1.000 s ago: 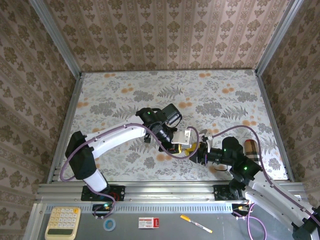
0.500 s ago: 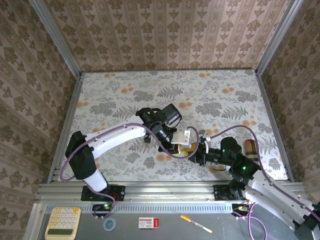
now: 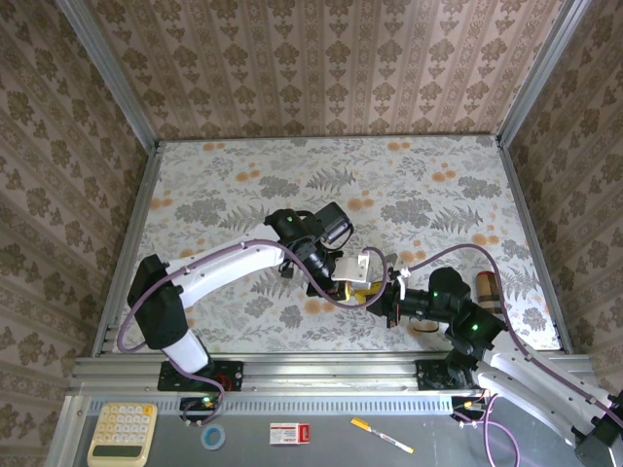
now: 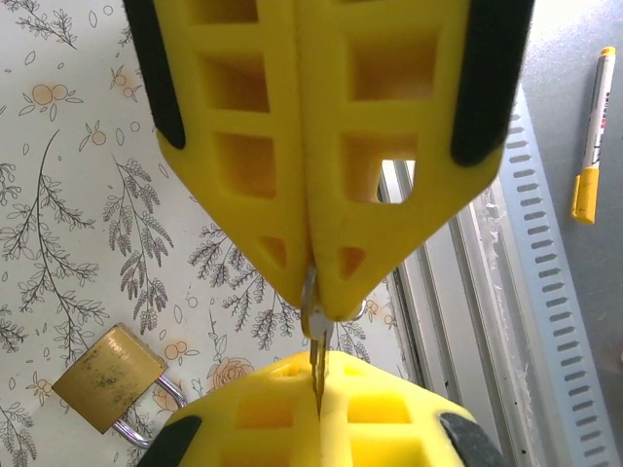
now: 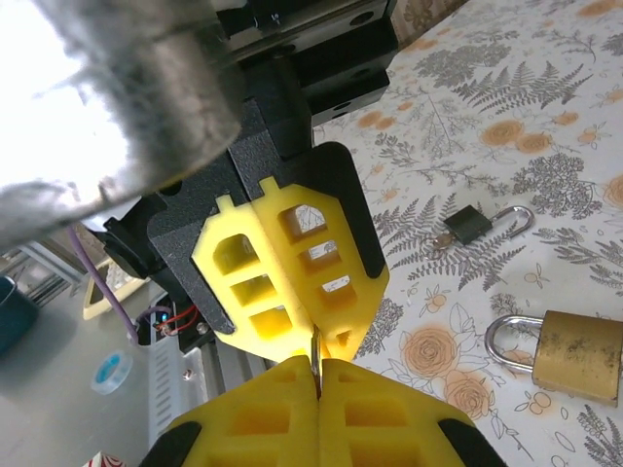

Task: Unlock with the key

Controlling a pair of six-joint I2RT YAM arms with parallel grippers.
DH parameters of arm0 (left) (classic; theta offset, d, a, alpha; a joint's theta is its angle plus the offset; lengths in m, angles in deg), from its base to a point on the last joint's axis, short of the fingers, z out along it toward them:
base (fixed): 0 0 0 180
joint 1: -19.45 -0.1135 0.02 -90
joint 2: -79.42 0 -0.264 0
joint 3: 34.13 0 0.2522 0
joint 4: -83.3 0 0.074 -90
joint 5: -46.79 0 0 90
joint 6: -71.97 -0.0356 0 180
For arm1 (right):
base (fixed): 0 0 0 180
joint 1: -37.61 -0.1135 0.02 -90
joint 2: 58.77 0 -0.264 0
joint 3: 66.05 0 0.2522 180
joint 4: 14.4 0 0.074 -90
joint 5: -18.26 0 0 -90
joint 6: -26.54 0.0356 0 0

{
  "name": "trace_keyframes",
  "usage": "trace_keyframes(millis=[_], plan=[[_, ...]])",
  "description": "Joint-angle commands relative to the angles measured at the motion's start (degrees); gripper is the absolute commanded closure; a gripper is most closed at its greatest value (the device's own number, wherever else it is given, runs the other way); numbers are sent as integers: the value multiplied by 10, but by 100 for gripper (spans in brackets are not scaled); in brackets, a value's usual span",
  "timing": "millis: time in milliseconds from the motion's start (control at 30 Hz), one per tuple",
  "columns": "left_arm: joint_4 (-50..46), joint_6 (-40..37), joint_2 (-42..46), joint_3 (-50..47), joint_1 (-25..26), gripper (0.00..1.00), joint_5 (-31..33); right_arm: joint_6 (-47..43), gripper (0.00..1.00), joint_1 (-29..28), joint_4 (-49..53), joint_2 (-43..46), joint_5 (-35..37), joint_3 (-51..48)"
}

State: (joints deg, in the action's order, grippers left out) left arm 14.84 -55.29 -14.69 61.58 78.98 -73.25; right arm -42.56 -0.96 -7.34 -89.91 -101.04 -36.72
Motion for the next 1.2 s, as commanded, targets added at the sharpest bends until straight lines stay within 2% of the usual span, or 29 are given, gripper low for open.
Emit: trace_keyframes(millis=[0, 33, 67, 100, 200, 300, 400, 567, 800, 1000, 1167], plan=[[-4, 13, -6, 16, 2, 92, -17, 13, 100, -4, -33, -3, 7, -3], [3, 19, 0, 13, -1, 85, -15, 18, 100, -4, -28, -4, 10, -2], [18, 27, 9, 5, -8, 73, -15, 25, 100, -4, -21, -4, 17, 0], [38, 37, 23, -8, -13, 66, -15, 32, 100, -5, -12, -4, 22, 1], [126, 62, 86, -72, -23, 53, 14, 65, 100, -3, 3, 9, 54, 0], [249, 91, 171, -160, -30, 31, 59, 91, 100, -3, 13, 29, 76, -4], [340, 109, 242, -233, -39, 17, 86, 116, 100, -2, 21, 48, 92, -9], [447, 148, 285, -299, -39, 11, 95, 155, 100, 0, -1, 53, 86, -20], [604, 200, 252, -360, -34, 12, 13, 192, 100, 1, -69, 55, 65, -33], [633, 235, 235, -363, -36, 14, -48, 203, 100, 2, -116, 62, 55, -42], [678, 289, 242, -377, -41, 16, -64, 207, 100, 2, -156, 54, 63, -43]])
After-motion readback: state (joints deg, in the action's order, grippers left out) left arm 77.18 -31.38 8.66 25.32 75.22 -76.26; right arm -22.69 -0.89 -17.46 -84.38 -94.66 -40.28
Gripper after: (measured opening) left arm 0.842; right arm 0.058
